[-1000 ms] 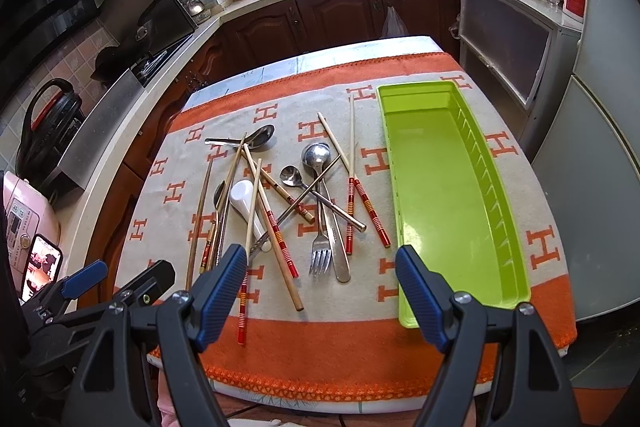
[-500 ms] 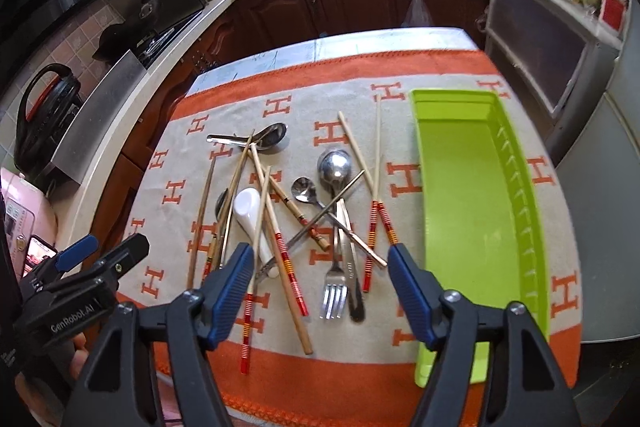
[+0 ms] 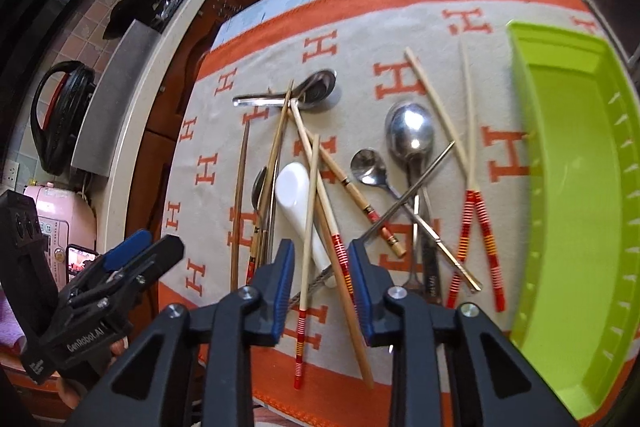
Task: Organize utensils
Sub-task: 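Lower the right gripper onto a red-striped chopstick and close on it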
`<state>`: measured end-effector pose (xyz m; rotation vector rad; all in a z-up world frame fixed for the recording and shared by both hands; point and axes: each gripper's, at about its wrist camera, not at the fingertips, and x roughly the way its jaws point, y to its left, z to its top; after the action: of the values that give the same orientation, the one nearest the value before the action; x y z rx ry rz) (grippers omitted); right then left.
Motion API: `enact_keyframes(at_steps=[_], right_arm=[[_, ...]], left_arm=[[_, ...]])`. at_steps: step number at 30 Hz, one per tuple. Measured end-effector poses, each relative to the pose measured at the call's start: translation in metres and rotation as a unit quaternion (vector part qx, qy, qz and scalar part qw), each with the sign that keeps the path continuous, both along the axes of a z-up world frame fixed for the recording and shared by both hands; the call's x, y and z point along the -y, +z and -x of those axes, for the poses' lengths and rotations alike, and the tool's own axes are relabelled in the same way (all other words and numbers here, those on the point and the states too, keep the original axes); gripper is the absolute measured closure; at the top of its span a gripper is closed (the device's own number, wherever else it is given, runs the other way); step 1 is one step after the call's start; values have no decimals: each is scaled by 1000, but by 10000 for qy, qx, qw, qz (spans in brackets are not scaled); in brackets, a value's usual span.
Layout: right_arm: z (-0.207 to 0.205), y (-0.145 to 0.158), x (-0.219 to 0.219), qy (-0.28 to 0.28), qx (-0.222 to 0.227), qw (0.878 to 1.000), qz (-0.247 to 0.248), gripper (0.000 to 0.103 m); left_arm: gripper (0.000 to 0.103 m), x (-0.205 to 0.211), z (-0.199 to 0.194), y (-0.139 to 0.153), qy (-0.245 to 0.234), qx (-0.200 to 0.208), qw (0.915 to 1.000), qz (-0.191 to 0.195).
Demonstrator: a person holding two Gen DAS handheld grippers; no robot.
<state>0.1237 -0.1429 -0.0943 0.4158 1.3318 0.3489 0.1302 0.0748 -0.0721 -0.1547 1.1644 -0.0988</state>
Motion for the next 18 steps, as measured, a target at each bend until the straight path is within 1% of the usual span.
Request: enact_keyframes(at_steps=[1, 3, 5, 8, 10, 16, 18], right_arm=[[-3, -5, -4, 92, -9, 10000, 14, 79], [-7, -11, -11, 192, -20, 9998, 82, 79], [-12, -17, -15, 294, -41, 9995, 80, 80], [-19, -25, -18, 427, -75, 9990, 113, 80], [-23, -28, -20, 496, -74, 9986, 163, 80], [-32, -37, -26, 717, -78, 9973, 168, 80], [-35, -42, -27, 768, -122, 9969, 151, 81]], left_arm=[[30, 2, -1, -7, -27, -93, 9999, 56], [34, 4, 0, -21, -37, -236, 9996, 117], [41, 5, 2, -32, -35, -330, 9993, 158], [46, 9, 7, -43, -85, -421, 9988, 236], [48, 12, 11, -47, -112, -451, 9985, 279], [48, 18, 16, -49, -142, -442, 9983, 348], [48, 21, 17, -49, -211, -425, 9983, 343]])
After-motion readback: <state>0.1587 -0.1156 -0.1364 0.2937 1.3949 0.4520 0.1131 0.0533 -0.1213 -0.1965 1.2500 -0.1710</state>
